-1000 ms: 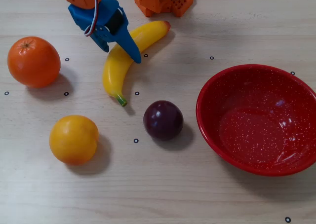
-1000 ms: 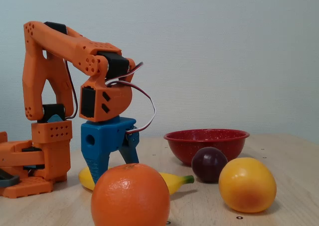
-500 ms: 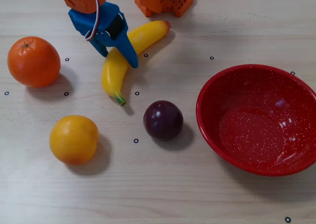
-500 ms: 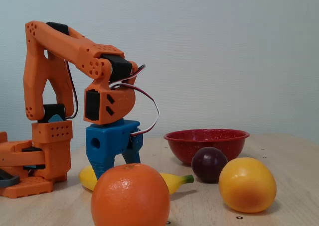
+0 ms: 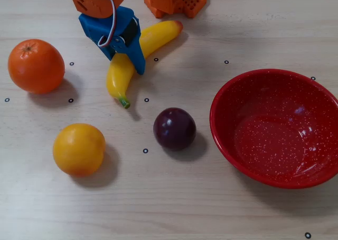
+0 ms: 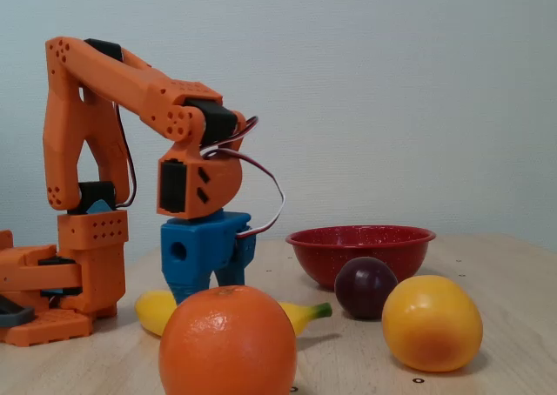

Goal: Put banana in the red bowl.

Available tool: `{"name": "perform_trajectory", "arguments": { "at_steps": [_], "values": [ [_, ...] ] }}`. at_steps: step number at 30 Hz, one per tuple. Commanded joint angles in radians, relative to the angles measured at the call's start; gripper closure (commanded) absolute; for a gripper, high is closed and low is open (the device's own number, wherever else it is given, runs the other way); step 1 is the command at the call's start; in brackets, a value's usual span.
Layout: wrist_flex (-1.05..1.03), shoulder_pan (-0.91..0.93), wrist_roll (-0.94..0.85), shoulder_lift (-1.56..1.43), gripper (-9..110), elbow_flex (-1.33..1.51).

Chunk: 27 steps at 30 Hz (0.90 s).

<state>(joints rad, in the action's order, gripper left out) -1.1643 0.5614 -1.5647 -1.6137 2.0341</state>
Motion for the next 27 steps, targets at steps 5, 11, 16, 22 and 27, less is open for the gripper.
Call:
{"name": "perform_trajectory", "arguments": {
  "at_steps": [5, 11, 16, 22, 27],
  "values": [
    [-0.008, -0.04, 0.017, -0.031, 102, -0.017],
    [-0.117, -0.071, 0.044, -0.049, 102, -0.077],
    [-0.167, -0.092, 0.104, -0.075, 102, -0.12],
    [-0.225, -0.106, 0.175, -0.11, 102, -0.169],
    [-0.272, -0.129, 0.239, -0.146, 102, -0.218]
  ]
}}
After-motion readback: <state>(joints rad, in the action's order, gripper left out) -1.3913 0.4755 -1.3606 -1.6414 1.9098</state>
